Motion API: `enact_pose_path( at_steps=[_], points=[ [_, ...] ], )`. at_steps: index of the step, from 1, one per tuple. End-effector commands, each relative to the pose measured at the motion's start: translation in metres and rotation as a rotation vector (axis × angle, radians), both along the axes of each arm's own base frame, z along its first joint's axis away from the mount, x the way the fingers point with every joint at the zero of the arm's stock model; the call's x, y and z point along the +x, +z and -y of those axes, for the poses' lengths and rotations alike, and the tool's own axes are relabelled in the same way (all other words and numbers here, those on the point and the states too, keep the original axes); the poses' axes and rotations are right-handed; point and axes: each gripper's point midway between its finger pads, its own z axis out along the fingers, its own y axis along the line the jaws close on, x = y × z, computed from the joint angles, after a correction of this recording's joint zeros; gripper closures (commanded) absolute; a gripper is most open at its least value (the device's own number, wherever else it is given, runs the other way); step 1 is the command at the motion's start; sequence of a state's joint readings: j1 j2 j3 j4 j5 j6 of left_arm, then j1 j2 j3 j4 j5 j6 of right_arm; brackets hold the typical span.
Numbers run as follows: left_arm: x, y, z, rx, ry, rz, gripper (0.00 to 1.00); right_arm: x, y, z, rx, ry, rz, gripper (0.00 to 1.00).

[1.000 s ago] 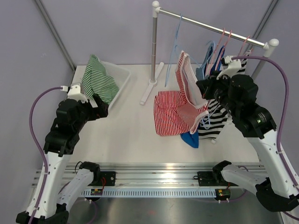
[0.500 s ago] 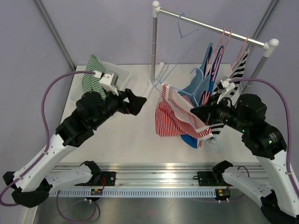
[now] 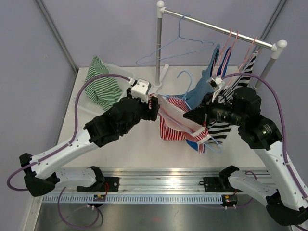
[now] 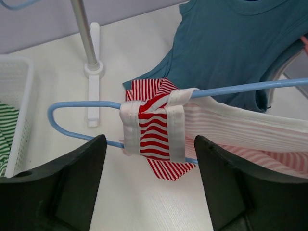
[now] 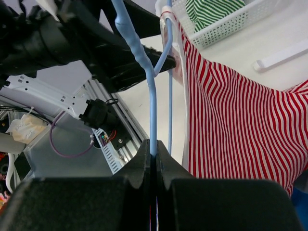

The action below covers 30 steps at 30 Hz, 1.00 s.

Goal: Remove the tank top from the hanger

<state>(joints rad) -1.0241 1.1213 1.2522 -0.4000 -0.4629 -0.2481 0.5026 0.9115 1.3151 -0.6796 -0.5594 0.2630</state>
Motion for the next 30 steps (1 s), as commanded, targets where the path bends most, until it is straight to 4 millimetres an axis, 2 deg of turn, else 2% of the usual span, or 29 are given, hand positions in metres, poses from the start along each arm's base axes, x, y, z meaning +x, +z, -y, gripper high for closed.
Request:
enact_pose_path(
  at_steps=[1,2,3,6,9,10,12,13,14,15,18,21,25,26,28,30],
  points=[
    [0.015,0.015,-0.013,0.025,0.109,0.057,0.32,-0.008,0.045,-0.009,0.103,0.073,0.115,1.0],
    [0.017,0.013,-0.018,0.039,0.134,0.056,0.38,-0.007,0.048,-0.009,0.106,0.074,0.123,1.0],
    [0.017,0.012,-0.021,0.046,0.147,0.056,0.55,-0.006,0.051,-0.01,0.111,0.076,0.133,1.0],
    [0.016,0.015,-0.033,0.043,0.185,0.059,0.82,-0.001,0.05,-0.012,0.109,0.076,0.142,1.0],
    [0.014,0.022,-0.048,0.035,0.235,0.069,0.87,0.013,0.036,-0.017,0.077,0.063,0.117,1.0],
    [0.016,0.022,-0.061,0.054,0.291,0.073,0.98,0.018,0.028,-0.021,0.064,0.07,0.095,1.0],
    [0.024,0.024,-0.087,0.058,0.402,0.066,1.0,0.022,0.022,-0.024,0.052,0.085,0.089,1.0],
    [0.026,0.017,-0.105,0.103,0.462,0.042,1.0,0.021,0.016,-0.027,0.047,0.109,0.08,1.0],
    [0.029,0.023,-0.118,0.059,0.51,0.024,1.0,0.022,0.014,-0.028,0.042,0.123,0.092,1.0],
    [0.037,0.021,-0.141,0.053,0.587,0.006,1.0,0.021,0.011,-0.029,0.039,0.138,0.094,1.0],
    [0.033,0.029,-0.178,-0.018,0.689,-0.012,1.0,0.014,0.006,-0.032,0.037,0.19,0.121,1.0],
    [0.027,0.04,-0.195,-0.076,0.716,-0.002,1.0,0.01,0.003,-0.032,0.045,0.216,0.142,1.0],
    [0.023,0.038,-0.21,-0.043,0.76,-0.019,1.0,0.003,0.003,-0.035,0.074,0.259,0.175,1.0],
    [0.023,0.037,-0.211,-0.039,0.764,-0.023,1.0,-0.001,0.011,-0.035,0.094,0.274,0.221,1.0],
    [0.022,0.033,-0.212,-0.031,0.76,-0.037,1.0,-0.004,0.007,-0.036,0.109,0.293,0.236,1.0],
    [0.02,0.032,-0.21,-0.036,0.735,-0.043,1.0,-0.006,0.018,-0.035,0.146,0.291,0.297,1.0]
  ],
)
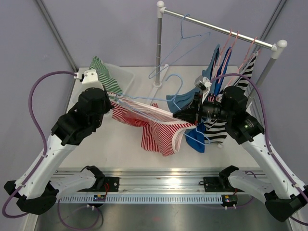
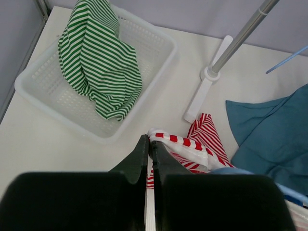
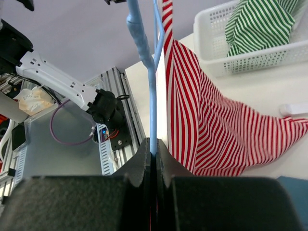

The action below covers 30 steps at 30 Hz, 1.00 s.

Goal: Remove the tank top from the hanger

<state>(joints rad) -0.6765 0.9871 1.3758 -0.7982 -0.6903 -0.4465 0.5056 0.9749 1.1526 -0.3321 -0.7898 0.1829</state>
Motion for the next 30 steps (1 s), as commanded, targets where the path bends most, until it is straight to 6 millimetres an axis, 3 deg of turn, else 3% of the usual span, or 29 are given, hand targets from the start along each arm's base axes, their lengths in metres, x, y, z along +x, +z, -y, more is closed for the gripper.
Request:
enact_pose_path(
  at_steps=[1,5,6,7,9,10,11,12,13,14,15,17,20,21,22,23,24,25,26,27,28,29,30],
  points=[
    [-0.005,0.009,-0.026,0.006,0.084,0.023,1.0,-0.015,0.027,0.004,0.1,0.037,0.141,1.0],
    [-0.014,-0.002,-0.009,-0.037,-0.041,0.012,1.0,-0.01,0.04,0.002,0.187,0.012,0.198,1.0],
    [-0.018,-0.003,-0.005,-0.053,-0.081,0.018,1.0,-0.004,0.05,0.003,0.224,-0.026,0.228,1.0],
    [-0.021,-0.005,0.005,-0.074,-0.137,0.012,1.0,0.002,0.048,0.002,0.238,-0.05,0.215,1.0],
    [-0.024,-0.027,0.015,-0.077,-0.194,-0.022,1.0,0.014,0.069,0.005,0.342,-0.127,0.22,1.0],
    [-0.03,-0.028,0.03,-0.111,-0.287,-0.014,1.0,0.018,0.062,0.003,0.392,-0.134,0.147,1.0],
    [-0.032,-0.047,0.039,-0.112,-0.335,-0.046,1.0,0.013,0.09,0.007,0.516,-0.121,0.246,1.0],
    [-0.04,-0.048,0.065,-0.161,-0.481,-0.039,1.0,0.018,0.08,0.008,0.569,-0.138,0.228,1.0],
    [-0.047,-0.051,0.077,-0.175,-0.56,-0.039,1.0,0.021,0.081,0.006,0.63,-0.125,0.206,1.0],
    [-0.051,-0.064,0.087,-0.185,-0.615,-0.069,1.0,0.007,0.104,0.013,0.737,-0.088,0.314,1.0],
    [-0.061,-0.066,0.101,-0.216,-0.705,-0.093,1.0,0.018,0.098,0.01,0.767,-0.106,0.294,1.0],
    [-0.062,-0.077,0.106,-0.207,-0.726,-0.135,1.0,0.012,0.113,0.012,0.852,-0.084,0.351,1.0],
    [-0.054,-0.096,0.08,-0.111,-0.595,-0.19,1.0,0.026,0.12,0.005,0.866,-0.142,0.366,1.0],
    [-0.049,-0.104,0.055,-0.039,-0.466,-0.217,1.0,0.03,0.13,0.005,0.875,-0.184,0.371,1.0],
    [-0.047,-0.108,0.041,0.0,-0.403,-0.232,1.0,0.034,0.137,0.009,0.84,-0.244,0.434,1.0],
    [-0.046,-0.11,0.027,0.039,-0.339,-0.244,1.0,0.054,0.116,0.0,0.716,-0.318,0.349,1.0],
    [-0.047,-0.114,0.001,0.116,-0.233,-0.261,1.0,0.055,0.141,0.014,0.716,-0.404,0.366,1.0],
    [-0.047,-0.11,-0.009,0.147,-0.195,-0.253,0.98,0.063,0.139,0.017,0.643,-0.464,0.369,1.0],
    [-0.048,-0.11,-0.017,0.175,-0.17,-0.248,0.92,0.077,0.109,0.016,0.493,-0.528,0.264,1.0],
    [-0.049,-0.105,-0.023,0.183,-0.157,-0.221,0.81,0.08,0.125,0.029,0.481,-0.6,0.26,1.0],
    [-0.049,-0.108,-0.026,0.209,-0.159,-0.211,0.78,0.082,0.122,0.036,0.421,-0.638,0.263,1.0],
    [-0.049,-0.107,-0.025,0.2,-0.17,-0.191,0.76,0.084,0.1,0.038,0.317,-0.659,0.204,1.0],
    [-0.05,-0.1,-0.017,0.157,-0.206,-0.151,0.72,0.086,0.111,0.052,0.318,-0.727,0.212,1.0]
  ],
)
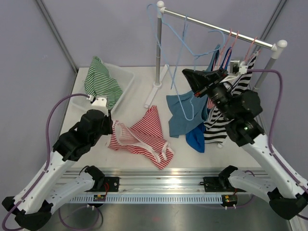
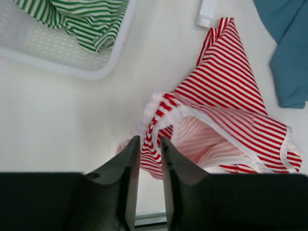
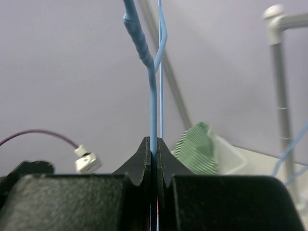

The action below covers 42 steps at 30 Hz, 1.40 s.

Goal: Remove the tank top from the hanger

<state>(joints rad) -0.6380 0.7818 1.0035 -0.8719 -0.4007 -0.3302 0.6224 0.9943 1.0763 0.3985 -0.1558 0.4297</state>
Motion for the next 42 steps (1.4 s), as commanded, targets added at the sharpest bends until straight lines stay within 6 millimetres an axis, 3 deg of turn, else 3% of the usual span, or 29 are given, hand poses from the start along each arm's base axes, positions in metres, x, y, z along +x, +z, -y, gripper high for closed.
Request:
enact_pose_path(
  at_steps=[1,2,3,4,6,8,12,19,25,29,32,34,35,36,38,42],
  points=[
    [0.003,0.024,-0.012,-0.014,0.021,0.133,0.7,0.015,-0.027,0.044,-0.22,-0.27,-0.165,1.0],
    [0.001,0.02,-0.007,-0.035,-0.004,0.132,0.67,0.017,-0.045,0.051,-0.287,-0.304,-0.239,1.0],
    [-0.001,0.022,0.002,-0.072,-0.051,0.143,0.61,0.017,-0.031,0.057,-0.296,-0.334,-0.249,1.0],
    [-0.002,0.021,0.003,-0.08,-0.06,0.144,0.49,0.017,-0.052,0.065,-0.371,-0.362,-0.346,1.0],
    [-0.004,0.017,0.001,-0.07,-0.064,0.142,0.43,0.019,-0.041,0.087,-0.375,-0.466,-0.394,1.0],
    [-0.005,0.015,-0.001,-0.071,-0.057,0.146,0.29,0.016,-0.049,0.105,-0.407,-0.544,-0.456,1.0],
    [-0.008,0.024,-0.001,-0.11,-0.067,0.195,0.01,0.012,-0.045,0.129,-0.396,-0.649,-0.485,1.0],
    [-0.013,0.032,-0.005,-0.138,-0.06,0.237,0.01,0.023,-0.058,0.13,-0.477,-0.692,-0.513,1.0],
    [-0.012,0.033,-0.007,-0.134,-0.048,0.235,0.01,0.064,-0.061,0.101,-0.525,-0.692,-0.494,1.0],
    [-0.011,0.031,-0.012,-0.126,-0.024,0.239,0.01,0.099,-0.061,0.102,-0.528,-0.711,-0.523,1.0],
    [-0.01,0.03,-0.01,-0.124,-0.029,0.232,0.01,0.119,-0.046,0.102,-0.49,-0.737,-0.5,1.0],
    [-0.009,0.028,-0.008,-0.121,-0.034,0.221,0.01,0.134,-0.05,0.094,-0.511,-0.729,-0.498,1.0],
    [-0.009,0.028,-0.008,-0.122,-0.035,0.22,0.01,0.136,-0.04,0.092,-0.496,-0.728,-0.481,1.0],
    [-0.009,0.027,-0.008,-0.12,-0.034,0.218,0.01,0.148,-0.048,0.089,-0.518,-0.733,-0.492,1.0],
    [-0.009,0.026,-0.009,-0.114,-0.03,0.214,0.01,0.156,-0.04,0.09,-0.513,-0.741,-0.482,1.0],
    [-0.009,0.026,-0.008,-0.119,-0.029,0.214,0.01,0.177,-0.046,0.082,-0.526,-0.733,-0.485,1.0]
  ],
)
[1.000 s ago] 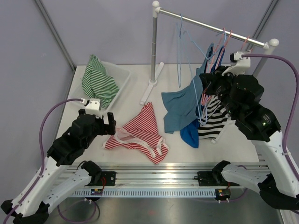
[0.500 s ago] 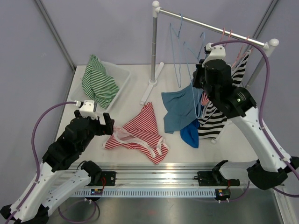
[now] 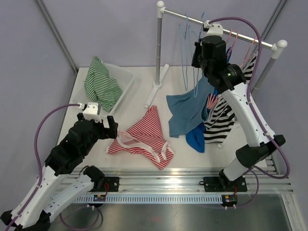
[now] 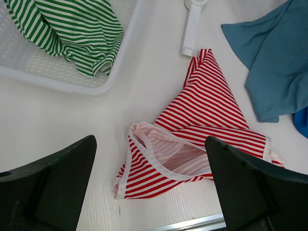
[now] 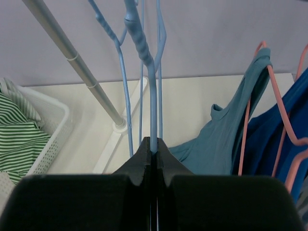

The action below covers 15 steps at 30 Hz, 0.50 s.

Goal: Remove the tank top from the hanger

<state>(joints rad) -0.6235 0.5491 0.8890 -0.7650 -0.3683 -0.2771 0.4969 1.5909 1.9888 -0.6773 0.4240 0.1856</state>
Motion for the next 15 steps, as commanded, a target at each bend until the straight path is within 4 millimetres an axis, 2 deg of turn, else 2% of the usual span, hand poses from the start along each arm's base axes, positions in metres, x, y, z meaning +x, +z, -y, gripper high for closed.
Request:
enact_pose_path(
  at_steps=[1,2,3,5,6,8,11,15],
  points=[
    [0.006,0.008,0.002,-0.021,0.009,0.034,0.01,0.016,0.027,-0.001,0.029,0.012,0.084,1.0],
    [0.006,0.008,0.002,-0.021,0.009,0.034,0.01,0.018,0.031,-0.002,0.036,0.011,0.095,1.0],
    [0.006,0.007,0.003,-0.02,0.006,0.031,0.01,0.025,0.026,-0.004,0.032,0.009,0.085,1.0],
    [0.006,0.006,0.003,-0.02,0.003,0.029,0.01,0.032,0.027,-0.002,0.035,0.004,0.091,1.0],
    [0.007,0.006,0.004,-0.018,0.001,0.026,0.01,0.039,0.021,-0.005,0.035,0.005,0.077,1.0],
    [0.007,0.005,0.005,-0.017,-0.001,0.023,0.01,0.041,0.016,-0.009,0.04,0.022,0.057,1.0],
    [0.009,0.002,0.007,-0.008,-0.005,0.008,0.01,0.047,-0.001,-0.013,0.039,0.022,0.027,1.0],
    [0.01,0.0,0.01,-0.005,-0.016,-0.004,0.01,0.045,-0.003,-0.014,0.056,0.026,0.028,1.0]
  ],
)
